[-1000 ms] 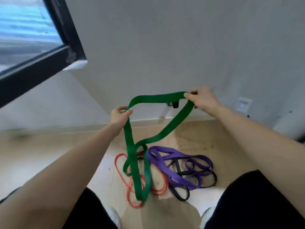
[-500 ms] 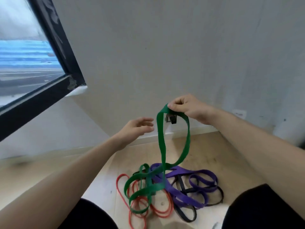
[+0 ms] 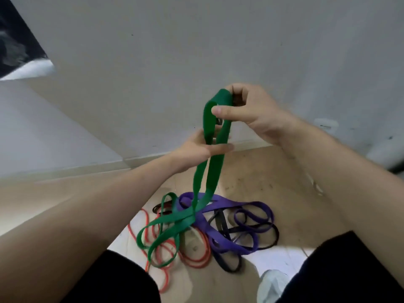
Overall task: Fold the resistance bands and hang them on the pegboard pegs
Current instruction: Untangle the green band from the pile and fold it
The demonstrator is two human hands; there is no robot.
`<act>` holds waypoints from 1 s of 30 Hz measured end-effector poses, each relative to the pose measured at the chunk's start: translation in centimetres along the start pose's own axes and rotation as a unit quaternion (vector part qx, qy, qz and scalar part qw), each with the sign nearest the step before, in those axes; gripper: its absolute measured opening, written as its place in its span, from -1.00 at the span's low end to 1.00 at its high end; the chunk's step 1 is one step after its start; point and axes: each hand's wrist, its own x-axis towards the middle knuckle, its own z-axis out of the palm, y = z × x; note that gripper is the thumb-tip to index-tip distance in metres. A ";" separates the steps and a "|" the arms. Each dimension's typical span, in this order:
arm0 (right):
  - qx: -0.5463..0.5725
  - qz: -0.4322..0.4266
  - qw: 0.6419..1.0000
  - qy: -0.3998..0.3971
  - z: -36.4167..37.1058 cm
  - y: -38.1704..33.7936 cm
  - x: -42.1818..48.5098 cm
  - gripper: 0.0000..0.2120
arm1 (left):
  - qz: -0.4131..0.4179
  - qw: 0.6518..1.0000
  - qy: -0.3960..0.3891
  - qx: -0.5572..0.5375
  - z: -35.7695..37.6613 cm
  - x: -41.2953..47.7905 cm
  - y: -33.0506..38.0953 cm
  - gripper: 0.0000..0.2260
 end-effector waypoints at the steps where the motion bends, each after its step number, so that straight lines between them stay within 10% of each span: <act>1: -0.001 -0.013 1.000 0.012 -0.3 -0.5 -0.1 -0.70 | 0.002 1.000 -0.011 0.000 0.0 0.2 0.3 -0.64; 8: -0.073 -0.009 0.996 0.051 -3.8 -0.9 -3.9 -0.79 | 0.012 0.997 -0.043 0.068 0.6 -4.4 1.5 -0.84; 17: 0.128 0.039 0.991 0.019 -2.7 -1.0 -6.4 -0.88 | 0.034 0.979 0.098 0.178 -3.9 -11.0 4.9 -0.83; 30: -0.120 -0.001 0.992 -0.049 1.4 -4.8 -4.7 -0.04 | 0.164 0.967 0.173 0.092 -7.7 -14.0 8.3 -0.79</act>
